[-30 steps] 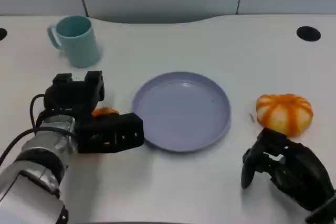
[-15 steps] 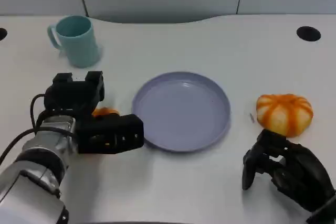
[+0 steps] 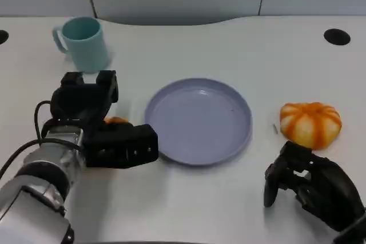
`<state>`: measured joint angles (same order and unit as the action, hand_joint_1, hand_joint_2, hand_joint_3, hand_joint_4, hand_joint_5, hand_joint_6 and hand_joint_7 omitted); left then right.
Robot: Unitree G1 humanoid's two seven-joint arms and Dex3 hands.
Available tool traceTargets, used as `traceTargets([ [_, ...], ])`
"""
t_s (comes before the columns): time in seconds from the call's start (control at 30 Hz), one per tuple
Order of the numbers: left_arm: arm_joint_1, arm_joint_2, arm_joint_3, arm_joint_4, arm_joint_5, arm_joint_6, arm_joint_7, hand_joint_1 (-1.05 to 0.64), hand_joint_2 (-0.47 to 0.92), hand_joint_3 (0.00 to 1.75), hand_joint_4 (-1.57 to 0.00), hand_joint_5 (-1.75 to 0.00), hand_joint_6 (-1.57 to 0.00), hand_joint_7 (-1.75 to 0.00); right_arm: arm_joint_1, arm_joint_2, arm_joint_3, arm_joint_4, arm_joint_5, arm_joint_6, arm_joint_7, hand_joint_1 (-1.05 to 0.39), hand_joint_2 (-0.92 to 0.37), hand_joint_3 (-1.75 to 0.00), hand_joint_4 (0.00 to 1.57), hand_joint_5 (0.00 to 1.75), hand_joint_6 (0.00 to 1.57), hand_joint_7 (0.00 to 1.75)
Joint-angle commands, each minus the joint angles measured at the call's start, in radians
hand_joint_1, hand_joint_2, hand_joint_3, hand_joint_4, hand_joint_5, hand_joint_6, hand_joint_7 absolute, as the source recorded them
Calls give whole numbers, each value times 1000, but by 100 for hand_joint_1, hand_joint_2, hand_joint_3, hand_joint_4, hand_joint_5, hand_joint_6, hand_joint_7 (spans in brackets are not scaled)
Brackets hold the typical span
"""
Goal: Grasp the bread from the table and place it into the plate.
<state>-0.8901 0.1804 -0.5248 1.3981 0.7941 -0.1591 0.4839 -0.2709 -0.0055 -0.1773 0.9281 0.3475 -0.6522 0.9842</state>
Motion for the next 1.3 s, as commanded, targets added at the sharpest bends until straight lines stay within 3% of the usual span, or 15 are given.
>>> traceTargets([
  [0.03, 5, 26, 22, -2, -22, -23, 2, -105, 92, 47, 0, -175, 0, -175, -8, -1, -10, -5, 26, 27, 18, -74, -92, -25, 64, 165, 55, 137],
  [0.4, 24, 6, 92, -9, -89, -56, 6, -105, 92, 48, 0, -175, 0, -175, -2, 7, 0, -36, 20, 59, -4, -74, -92, -25, 66, 163, 57, 136],
  [0.6, 41, -12, 109, -12, -114, -72, 14, -105, 92, 42, 0, -175, 0, -174, 18, 5, 15, -87, 27, 135, 11, -70, -92, -28, 61, 171, 52, 132],
  [0.83, 43, -15, 102, -11, -112, -57, -4, -105, 92, 42, 0, -175, 0, -175, 16, 4, 18, -75, 4, 87, -13, -70, -92, -29, 59, 175, 48, 134],
  [1.3, 40, -17, 48, 1, -73, 39, -171, -105, 92, 47, 0, -175, 0, -175, 2, -2, 12, -37, 3, 57, 6, -71, -92, -30, 58, 175, 46, 137],
])
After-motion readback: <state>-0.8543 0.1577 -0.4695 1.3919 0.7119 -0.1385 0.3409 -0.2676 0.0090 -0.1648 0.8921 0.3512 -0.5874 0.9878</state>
